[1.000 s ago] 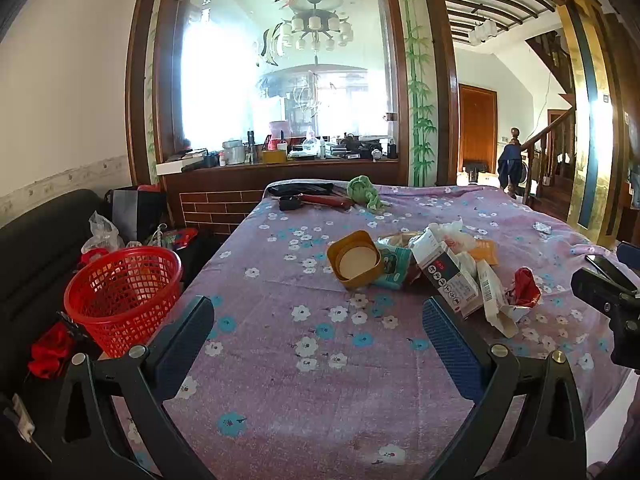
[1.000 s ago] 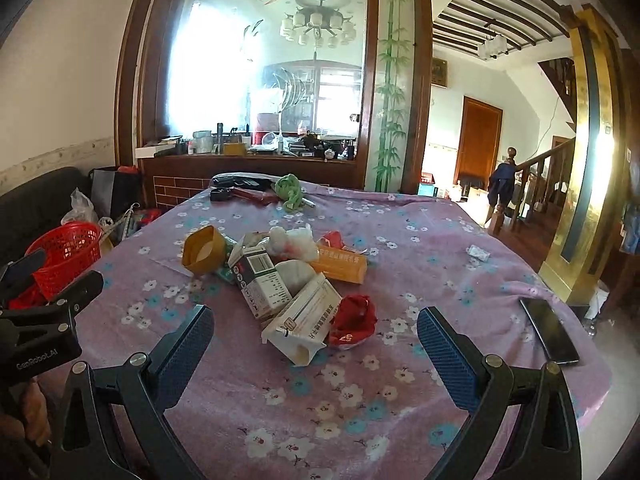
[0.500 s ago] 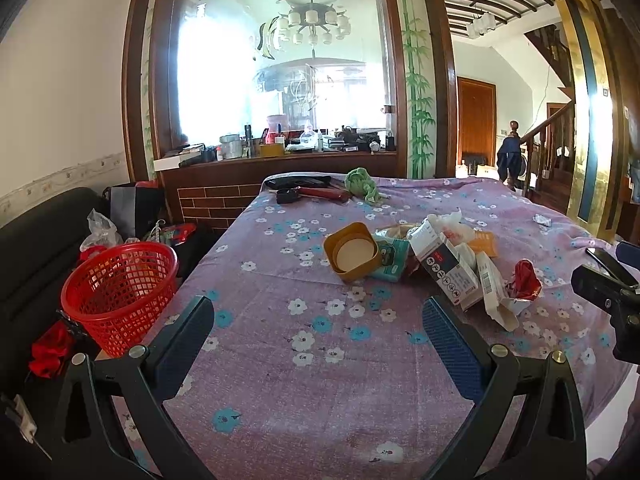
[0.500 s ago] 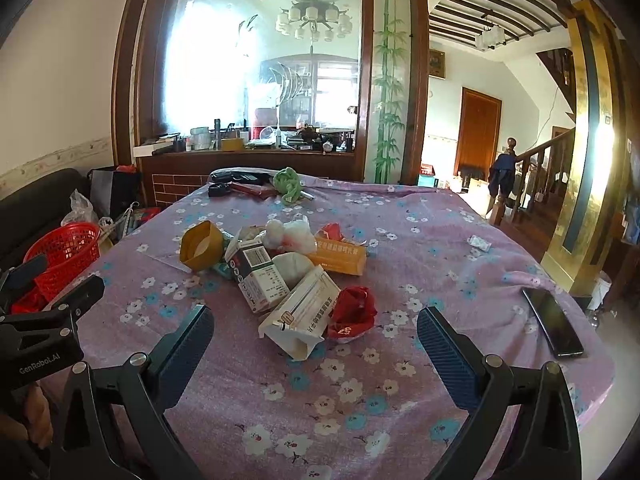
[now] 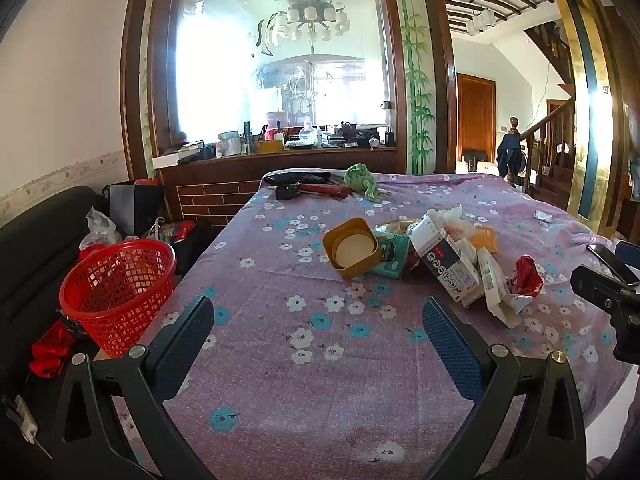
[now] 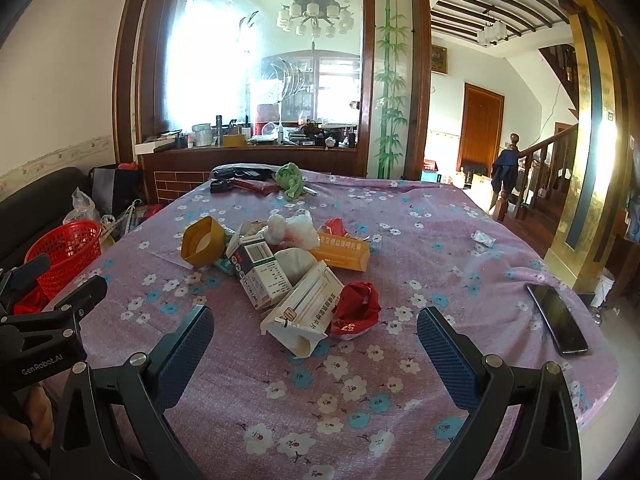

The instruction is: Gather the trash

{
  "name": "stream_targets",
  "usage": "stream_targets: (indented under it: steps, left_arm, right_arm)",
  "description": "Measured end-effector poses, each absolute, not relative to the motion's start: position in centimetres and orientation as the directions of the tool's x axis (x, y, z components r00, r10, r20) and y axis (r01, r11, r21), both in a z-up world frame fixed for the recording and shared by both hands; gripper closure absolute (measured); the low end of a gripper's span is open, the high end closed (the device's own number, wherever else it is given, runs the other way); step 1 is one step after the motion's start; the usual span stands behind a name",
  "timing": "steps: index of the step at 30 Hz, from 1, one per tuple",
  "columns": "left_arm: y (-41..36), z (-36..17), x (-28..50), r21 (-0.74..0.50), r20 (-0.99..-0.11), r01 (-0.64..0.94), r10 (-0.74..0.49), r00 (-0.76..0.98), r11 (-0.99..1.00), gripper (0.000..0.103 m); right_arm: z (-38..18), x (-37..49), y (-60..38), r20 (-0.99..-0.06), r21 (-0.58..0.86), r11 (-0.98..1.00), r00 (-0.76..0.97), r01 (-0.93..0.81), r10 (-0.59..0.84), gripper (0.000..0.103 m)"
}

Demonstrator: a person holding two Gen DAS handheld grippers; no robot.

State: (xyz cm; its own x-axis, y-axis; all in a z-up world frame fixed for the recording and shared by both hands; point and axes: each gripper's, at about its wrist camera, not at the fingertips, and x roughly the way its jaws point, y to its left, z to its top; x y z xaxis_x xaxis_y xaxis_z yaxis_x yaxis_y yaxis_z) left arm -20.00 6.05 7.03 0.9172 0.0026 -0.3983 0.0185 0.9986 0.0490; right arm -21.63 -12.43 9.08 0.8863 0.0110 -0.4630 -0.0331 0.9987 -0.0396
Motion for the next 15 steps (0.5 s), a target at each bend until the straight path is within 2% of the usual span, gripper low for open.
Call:
stream_targets:
  steps: [15]
  left_arm:
    - [5.73,6.30,-19.30,0.057,-0.424,0.030,-0.003,0.906,0.998,0.000]
  right_arm:
    - [8.62,-21.12,-13.03,-0.482,-0.014,0.999,0.876,-0.034,0.023,0.000]
